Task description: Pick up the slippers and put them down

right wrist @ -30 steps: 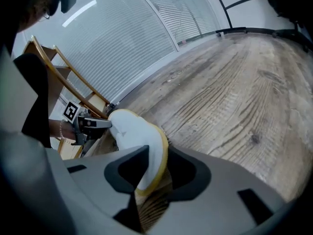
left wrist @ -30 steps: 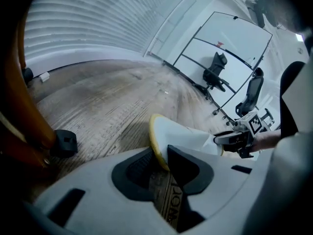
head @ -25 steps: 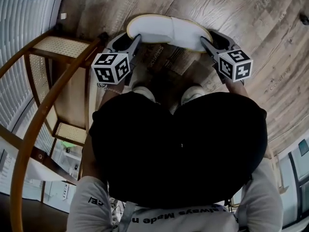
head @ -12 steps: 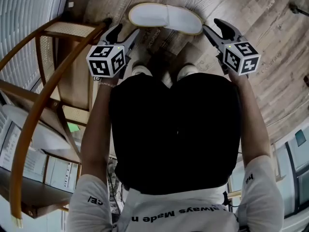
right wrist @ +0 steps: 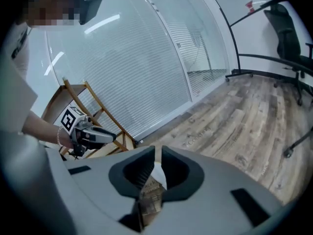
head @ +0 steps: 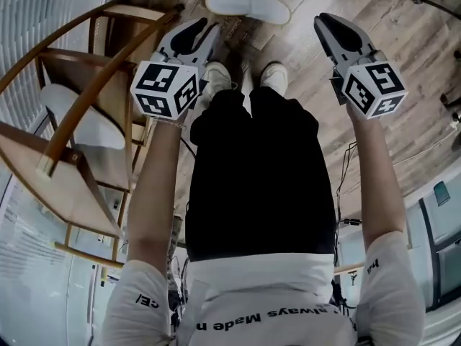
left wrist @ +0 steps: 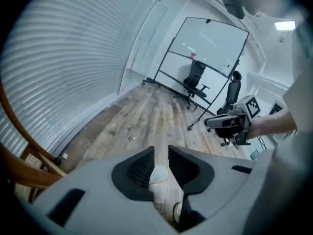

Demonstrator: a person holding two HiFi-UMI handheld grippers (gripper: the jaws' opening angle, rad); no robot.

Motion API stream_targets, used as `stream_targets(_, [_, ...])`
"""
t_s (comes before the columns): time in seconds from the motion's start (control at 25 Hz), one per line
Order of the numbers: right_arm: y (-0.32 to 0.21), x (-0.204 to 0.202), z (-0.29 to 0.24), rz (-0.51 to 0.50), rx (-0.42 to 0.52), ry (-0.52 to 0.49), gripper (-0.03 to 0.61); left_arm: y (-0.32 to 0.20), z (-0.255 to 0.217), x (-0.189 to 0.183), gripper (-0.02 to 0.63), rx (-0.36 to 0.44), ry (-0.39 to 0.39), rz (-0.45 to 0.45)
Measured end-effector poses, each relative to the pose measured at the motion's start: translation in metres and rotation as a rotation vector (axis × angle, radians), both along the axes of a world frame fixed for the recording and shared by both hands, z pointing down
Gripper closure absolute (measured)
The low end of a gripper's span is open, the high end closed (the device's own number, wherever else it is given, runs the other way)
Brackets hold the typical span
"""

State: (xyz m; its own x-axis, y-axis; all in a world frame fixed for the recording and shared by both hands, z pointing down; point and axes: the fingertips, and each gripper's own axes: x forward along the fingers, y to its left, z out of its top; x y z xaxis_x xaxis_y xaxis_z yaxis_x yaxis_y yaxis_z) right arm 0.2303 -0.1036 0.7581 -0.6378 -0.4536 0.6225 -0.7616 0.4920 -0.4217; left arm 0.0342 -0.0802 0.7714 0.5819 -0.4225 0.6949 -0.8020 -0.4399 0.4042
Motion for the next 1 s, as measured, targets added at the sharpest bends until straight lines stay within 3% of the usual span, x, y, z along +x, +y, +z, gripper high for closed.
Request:
stream_targets(0.28, [-0.013, -0.017, -0.158, 0.004, 0.101, -0.042, 0.548, -0.01, -0.165, 0.027, 0.566, 0.157, 0.035, -0.026])
stream_targets(0.52, [0.002, -0.031, -0.282, -0.06, 0.174, -0.031, 0.551, -0.005, -0.303, 0.034, 0.586, 0.218, 0.122, -0.109])
stream_targets(0.68, [0.002, -0.04, -0.358, -0.084, 0.236, -0.029, 0.552, -0.005, -0.388, 0.02, 0.595, 0.334, 0.105, -0.136])
stream_targets(1.0, [0.02, -0.065, -0.491, -0.064, 0.325, -0.043, 0.554, 0.027, -0.523, -0.025, 0.601, 0.435, 0.08, -0.184])
